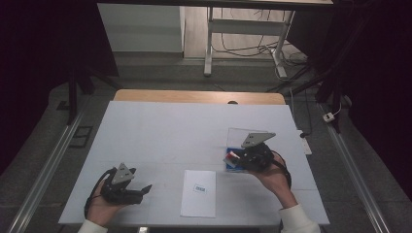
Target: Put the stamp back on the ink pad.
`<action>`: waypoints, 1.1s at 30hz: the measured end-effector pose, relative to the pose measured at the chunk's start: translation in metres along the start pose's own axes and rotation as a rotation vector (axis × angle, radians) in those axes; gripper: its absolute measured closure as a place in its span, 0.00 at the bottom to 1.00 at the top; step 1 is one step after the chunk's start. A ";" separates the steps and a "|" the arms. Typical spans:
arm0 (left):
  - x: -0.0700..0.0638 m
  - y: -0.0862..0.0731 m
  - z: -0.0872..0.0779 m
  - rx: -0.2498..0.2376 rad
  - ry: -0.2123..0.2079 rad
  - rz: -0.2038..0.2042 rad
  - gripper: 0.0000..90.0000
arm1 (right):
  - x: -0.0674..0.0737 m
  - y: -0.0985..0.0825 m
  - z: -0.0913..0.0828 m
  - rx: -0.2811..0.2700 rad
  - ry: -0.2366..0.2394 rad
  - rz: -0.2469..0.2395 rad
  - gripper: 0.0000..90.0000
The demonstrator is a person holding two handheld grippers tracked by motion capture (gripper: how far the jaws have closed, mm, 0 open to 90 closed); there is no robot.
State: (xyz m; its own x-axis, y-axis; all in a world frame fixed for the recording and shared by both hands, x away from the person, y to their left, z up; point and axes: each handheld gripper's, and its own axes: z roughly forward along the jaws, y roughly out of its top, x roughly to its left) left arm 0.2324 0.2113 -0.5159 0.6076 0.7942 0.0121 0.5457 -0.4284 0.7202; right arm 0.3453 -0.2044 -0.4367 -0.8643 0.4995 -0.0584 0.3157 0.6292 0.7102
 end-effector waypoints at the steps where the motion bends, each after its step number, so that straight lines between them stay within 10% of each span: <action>1: 0.000 0.000 0.000 0.001 0.000 0.000 0.21 | -0.003 -0.001 -0.001 0.000 -0.008 -0.001 0.77; 33: -0.001 0.000 0.002 0.008 -0.007 0.003 0.20 | -0.034 -0.030 0.015 0.134 -0.158 0.054 0.77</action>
State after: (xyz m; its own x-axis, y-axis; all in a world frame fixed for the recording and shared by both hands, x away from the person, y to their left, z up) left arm 0.2330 0.2100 -0.5169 0.6134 0.7897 0.0091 0.5487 -0.4344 0.7144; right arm 0.3715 -0.2310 -0.4663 -0.7762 0.6148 -0.1396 0.4179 0.6675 0.6163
